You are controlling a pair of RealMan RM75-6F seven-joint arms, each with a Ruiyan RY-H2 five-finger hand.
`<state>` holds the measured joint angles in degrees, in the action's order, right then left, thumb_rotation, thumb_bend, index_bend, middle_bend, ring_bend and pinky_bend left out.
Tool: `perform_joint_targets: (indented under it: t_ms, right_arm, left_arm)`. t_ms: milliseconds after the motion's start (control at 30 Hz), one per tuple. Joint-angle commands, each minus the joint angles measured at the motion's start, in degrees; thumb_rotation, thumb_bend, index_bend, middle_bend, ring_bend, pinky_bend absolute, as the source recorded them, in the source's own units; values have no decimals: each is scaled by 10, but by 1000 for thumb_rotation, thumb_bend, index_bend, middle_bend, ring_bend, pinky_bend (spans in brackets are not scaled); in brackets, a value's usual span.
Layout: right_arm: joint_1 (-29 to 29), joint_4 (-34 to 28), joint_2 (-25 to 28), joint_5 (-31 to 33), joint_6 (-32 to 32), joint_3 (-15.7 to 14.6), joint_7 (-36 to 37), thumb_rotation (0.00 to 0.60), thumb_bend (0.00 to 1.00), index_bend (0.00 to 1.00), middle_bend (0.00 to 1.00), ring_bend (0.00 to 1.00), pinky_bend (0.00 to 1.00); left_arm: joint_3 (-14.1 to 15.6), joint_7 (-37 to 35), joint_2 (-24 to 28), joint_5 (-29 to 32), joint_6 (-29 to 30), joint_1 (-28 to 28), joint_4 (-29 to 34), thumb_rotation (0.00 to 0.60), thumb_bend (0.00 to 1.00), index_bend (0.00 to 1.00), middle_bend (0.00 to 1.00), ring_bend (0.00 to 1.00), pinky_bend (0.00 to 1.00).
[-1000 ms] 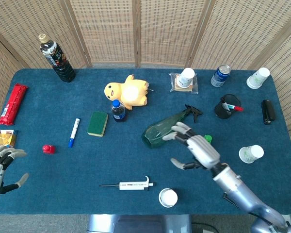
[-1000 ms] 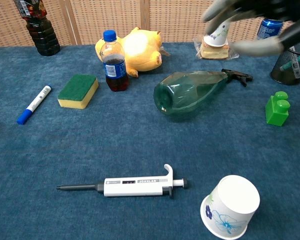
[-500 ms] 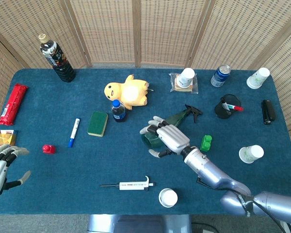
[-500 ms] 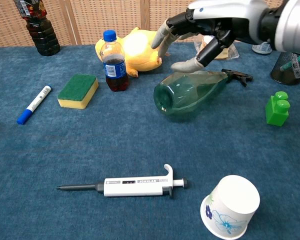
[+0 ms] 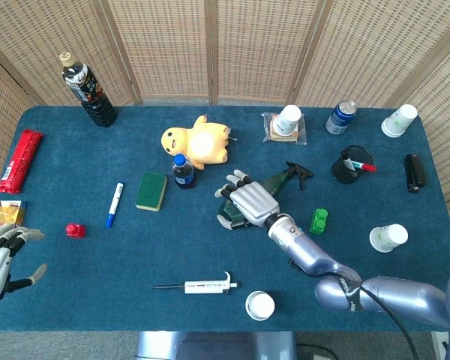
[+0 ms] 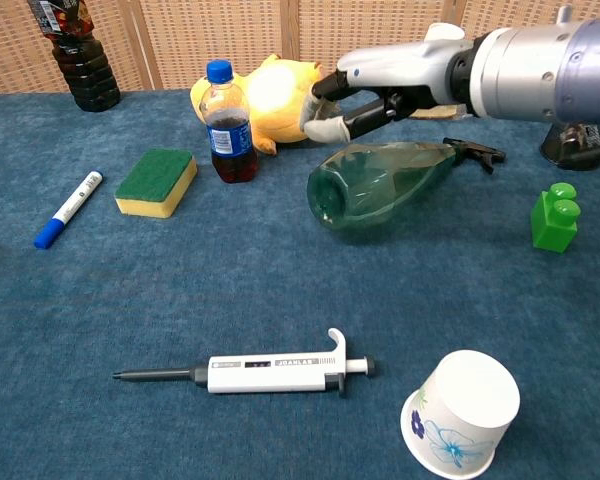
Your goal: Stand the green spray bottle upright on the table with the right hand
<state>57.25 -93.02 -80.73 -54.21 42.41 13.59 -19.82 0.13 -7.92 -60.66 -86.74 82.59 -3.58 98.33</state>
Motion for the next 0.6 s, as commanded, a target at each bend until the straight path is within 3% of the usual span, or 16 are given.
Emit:
perform_joint_targets:
  t_ms: [33,267,600]
  right_arm:
    - [16,11,-10,20,-1,-11,-23,229,498,215,255,68,72]
    - [46,7,-20,58,17,-52,-115,221,484,218,260,68,72]
    - [46,-106,16,102,110,-131,-263,157,470,224,265,85,72]
  left_arm:
    - [1,-1,-1,0,-1,0,-1,600,328,312,312,220,104]
    - [2,-9,-6,1,-2,0,-10,600,327,312,312,220,104]
    - [1,-13,-12,-5,-6,-6,-16,600,328,312,312,220,103]
